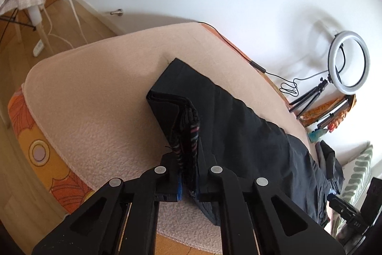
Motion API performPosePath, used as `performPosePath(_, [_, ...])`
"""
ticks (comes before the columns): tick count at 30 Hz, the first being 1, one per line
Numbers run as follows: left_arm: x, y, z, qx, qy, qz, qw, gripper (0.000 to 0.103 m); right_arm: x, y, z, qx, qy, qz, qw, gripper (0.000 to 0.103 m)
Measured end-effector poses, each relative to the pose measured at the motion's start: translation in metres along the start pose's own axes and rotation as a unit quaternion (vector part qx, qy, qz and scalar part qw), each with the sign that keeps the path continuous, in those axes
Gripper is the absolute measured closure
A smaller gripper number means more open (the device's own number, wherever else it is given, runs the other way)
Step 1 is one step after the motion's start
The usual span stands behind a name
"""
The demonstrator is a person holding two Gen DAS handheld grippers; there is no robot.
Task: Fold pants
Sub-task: 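Grasp the trouser hem with the left tool, then lift the black trousers with both tools and fold them over crosswise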
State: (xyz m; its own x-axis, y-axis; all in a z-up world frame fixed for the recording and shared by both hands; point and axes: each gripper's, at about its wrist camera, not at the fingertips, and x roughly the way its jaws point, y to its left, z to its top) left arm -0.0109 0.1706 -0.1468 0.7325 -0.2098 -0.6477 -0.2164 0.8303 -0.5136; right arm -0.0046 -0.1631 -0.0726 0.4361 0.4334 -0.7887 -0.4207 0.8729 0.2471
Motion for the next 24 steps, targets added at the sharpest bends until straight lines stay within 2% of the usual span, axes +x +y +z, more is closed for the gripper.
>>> performPosePath(3, [-0.004,-0.02,0.008,0.051,0.002,-0.006,0.9987,0.098,0.005,0.0,0.016,0.02,0.009,0.034,0.999,0.055])
performPosePath(8, [-0.007,-0.037,0.005,0.086,0.007,-0.027,0.9959,0.098,0.032,0.023,0.068,0.028,0.033,0.101,0.994,0.049])
performPosePath(11, [-0.005,-0.046,-0.006,0.123,0.011,-0.03,0.9919,0.098,0.06,0.049,0.106,0.024,0.066,0.14,0.988,0.048])
performPosePath(16, [0.002,-0.055,-0.014,0.147,0.02,-0.044,0.988,0.098,0.118,0.109,0.151,0.009,0.132,0.205,0.97,0.047])
performPosePath(18, [0.003,-0.057,-0.016,0.154,0.022,-0.047,0.9867,0.098,0.144,0.127,0.16,0.004,0.157,0.206,0.966,0.047])
performPosePath(22, [0.003,-0.058,-0.018,0.162,0.026,-0.056,0.9849,0.098,0.189,0.15,0.163,-0.017,0.19,0.165,0.968,0.047])
performPosePath(24, [0.004,-0.059,-0.019,0.165,0.028,-0.058,0.9842,0.098,0.204,0.157,0.163,-0.021,0.193,0.15,0.969,0.047])
